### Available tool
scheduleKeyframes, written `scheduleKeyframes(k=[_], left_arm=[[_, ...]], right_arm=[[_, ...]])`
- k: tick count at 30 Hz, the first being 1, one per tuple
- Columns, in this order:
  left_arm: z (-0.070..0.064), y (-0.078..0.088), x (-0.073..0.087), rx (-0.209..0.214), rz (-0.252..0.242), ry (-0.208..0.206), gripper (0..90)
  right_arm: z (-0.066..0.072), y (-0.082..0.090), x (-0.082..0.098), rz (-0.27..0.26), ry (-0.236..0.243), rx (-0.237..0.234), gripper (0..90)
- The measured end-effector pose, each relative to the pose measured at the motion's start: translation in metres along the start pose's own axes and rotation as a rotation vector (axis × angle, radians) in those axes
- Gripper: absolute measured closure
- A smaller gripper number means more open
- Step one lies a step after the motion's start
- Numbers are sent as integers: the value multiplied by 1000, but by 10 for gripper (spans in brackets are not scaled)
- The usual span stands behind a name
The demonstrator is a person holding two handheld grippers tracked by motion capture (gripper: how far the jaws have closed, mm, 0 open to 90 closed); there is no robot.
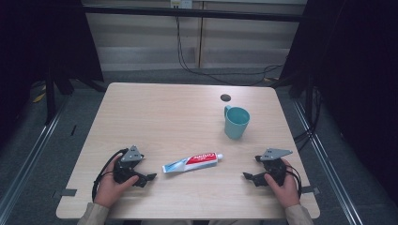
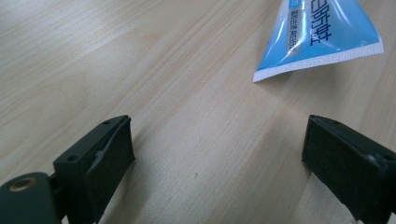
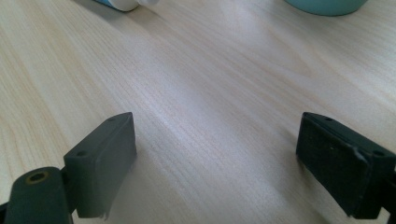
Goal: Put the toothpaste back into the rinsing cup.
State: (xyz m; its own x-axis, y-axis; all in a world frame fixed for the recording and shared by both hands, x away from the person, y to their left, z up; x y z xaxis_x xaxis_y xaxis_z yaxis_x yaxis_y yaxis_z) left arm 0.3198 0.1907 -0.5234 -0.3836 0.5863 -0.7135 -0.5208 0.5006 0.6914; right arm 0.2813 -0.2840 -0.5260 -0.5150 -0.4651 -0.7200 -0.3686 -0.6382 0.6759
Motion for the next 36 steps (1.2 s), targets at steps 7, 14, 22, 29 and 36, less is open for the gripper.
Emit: scheduleKeyframes(k=[7,14,22,29,36], left_arm=[[0,0,0,0,0,1,85],[0,0,0,-2,0,2,85],[0,0,0,-1,0,2,86],[0,0,0,-1,0,2,86],[0,0,0,-1,0,1,85]], right_arm=[[0,0,0,0,-2,0,115],[1,-1,-6,36,-2,-8,140],[14,-12,-33,156,93,-80,154],[22,-21,-59,227,169,-133,161],[27,-28,-79,271,221,-159,166]])
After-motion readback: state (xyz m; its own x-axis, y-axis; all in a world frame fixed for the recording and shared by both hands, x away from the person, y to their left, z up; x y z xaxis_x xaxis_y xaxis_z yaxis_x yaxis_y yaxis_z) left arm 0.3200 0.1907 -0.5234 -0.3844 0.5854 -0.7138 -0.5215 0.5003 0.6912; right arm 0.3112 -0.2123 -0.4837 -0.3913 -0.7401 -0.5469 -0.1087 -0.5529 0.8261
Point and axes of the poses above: each handheld gripper's, and its own axes: y roughly backward along the jaws, x roughly out of its underside, z roughly to its left, the point moved 2 cm from there along -y, roughly forward along the jaws, and after that the axes turned 11 degrees about -x, right-handed, at the moved point
